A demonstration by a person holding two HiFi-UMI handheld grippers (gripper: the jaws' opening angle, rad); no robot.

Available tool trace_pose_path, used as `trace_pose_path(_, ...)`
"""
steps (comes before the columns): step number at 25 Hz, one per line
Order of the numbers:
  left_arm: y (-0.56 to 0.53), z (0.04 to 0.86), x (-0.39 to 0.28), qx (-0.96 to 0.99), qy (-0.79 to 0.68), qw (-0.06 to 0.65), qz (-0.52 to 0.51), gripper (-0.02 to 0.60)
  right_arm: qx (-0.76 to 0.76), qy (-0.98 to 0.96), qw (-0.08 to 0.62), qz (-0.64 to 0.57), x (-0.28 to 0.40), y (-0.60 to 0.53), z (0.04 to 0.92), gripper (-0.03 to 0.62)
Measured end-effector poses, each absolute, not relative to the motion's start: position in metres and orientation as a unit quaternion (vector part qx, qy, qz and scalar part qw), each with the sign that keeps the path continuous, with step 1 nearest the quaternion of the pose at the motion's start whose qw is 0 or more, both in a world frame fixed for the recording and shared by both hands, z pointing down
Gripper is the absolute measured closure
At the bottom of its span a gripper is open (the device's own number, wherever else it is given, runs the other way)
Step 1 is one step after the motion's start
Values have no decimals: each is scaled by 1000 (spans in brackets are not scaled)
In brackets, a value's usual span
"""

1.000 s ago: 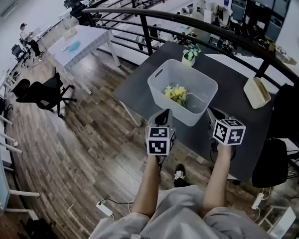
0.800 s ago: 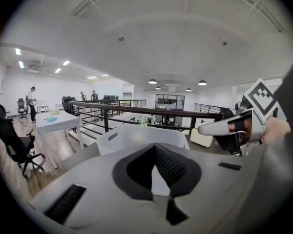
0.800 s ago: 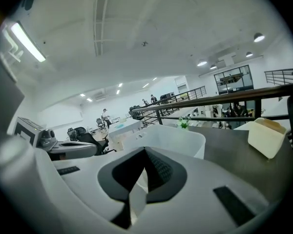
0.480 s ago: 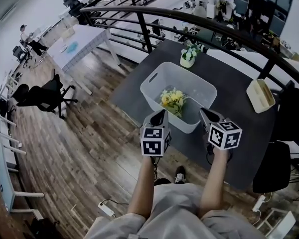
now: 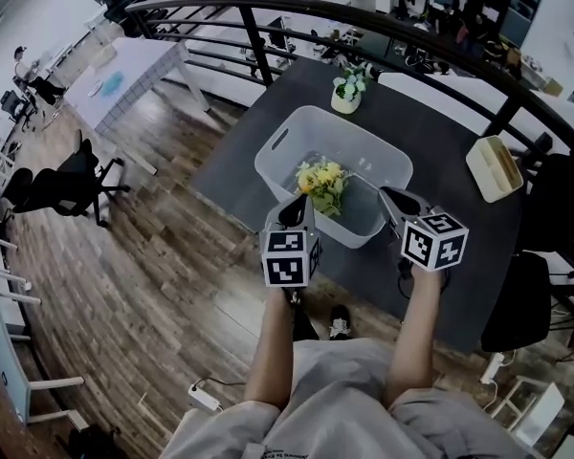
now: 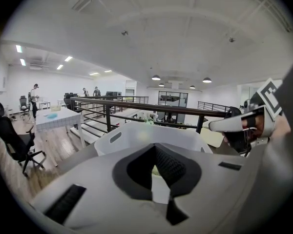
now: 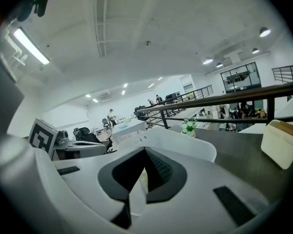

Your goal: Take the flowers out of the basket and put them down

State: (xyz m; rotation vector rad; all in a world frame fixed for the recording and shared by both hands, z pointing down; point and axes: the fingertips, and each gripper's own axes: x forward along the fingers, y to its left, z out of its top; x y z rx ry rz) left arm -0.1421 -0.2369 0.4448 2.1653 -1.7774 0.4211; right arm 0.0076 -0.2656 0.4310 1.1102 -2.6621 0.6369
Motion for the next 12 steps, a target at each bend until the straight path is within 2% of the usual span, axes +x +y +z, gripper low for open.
trace_pose_path(6,-266,438,-161,766,-609,142,150,555,403,-886,118,193,-11,-284,428,577)
trace_pose_path(12,-294,439,-175,776,-597,148,142,555,407,-880,183,162,-29,-300,433,577)
